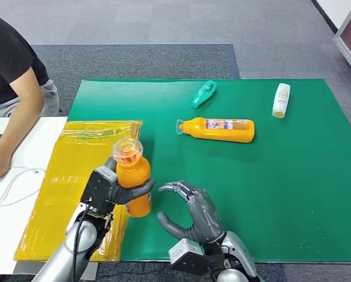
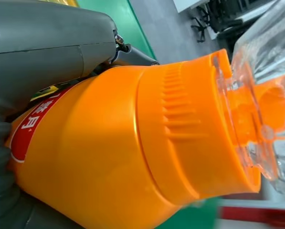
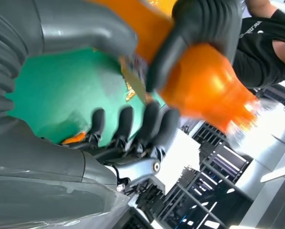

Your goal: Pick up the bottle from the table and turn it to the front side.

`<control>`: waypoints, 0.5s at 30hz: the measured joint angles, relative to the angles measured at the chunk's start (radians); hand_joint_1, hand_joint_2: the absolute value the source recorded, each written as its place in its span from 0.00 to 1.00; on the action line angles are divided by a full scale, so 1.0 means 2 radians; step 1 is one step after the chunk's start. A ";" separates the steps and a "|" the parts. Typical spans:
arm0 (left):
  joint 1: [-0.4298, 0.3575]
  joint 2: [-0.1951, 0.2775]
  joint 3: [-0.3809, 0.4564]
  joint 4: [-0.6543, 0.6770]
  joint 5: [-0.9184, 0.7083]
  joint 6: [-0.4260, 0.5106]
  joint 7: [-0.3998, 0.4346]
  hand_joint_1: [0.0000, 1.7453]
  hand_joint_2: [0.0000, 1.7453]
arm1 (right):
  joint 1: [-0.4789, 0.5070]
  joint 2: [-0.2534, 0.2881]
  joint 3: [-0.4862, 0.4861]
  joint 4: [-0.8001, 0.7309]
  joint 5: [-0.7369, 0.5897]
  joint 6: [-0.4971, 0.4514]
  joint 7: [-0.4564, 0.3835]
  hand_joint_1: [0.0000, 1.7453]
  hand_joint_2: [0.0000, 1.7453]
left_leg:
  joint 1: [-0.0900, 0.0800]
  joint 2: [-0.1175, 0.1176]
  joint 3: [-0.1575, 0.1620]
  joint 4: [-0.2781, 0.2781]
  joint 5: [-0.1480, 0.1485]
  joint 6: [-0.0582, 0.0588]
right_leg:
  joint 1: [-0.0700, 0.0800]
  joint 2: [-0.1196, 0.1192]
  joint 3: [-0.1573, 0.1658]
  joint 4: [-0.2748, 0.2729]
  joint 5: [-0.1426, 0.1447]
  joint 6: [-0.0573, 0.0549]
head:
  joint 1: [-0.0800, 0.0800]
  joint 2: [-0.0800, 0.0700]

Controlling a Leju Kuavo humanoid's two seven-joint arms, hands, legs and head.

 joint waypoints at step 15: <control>-0.051 0.160 -0.040 -0.001 -0.293 -0.131 0.080 1.00 1.00 | 0.044 0.012 -0.042 -0.022 0.028 0.045 -0.009 0.12 1.00 | 0.001 0.004 0.002 -0.001 0.001 -0.003 | 0.001 0.005 -0.002 0.001 0.002 -0.003 | 0.000 0.000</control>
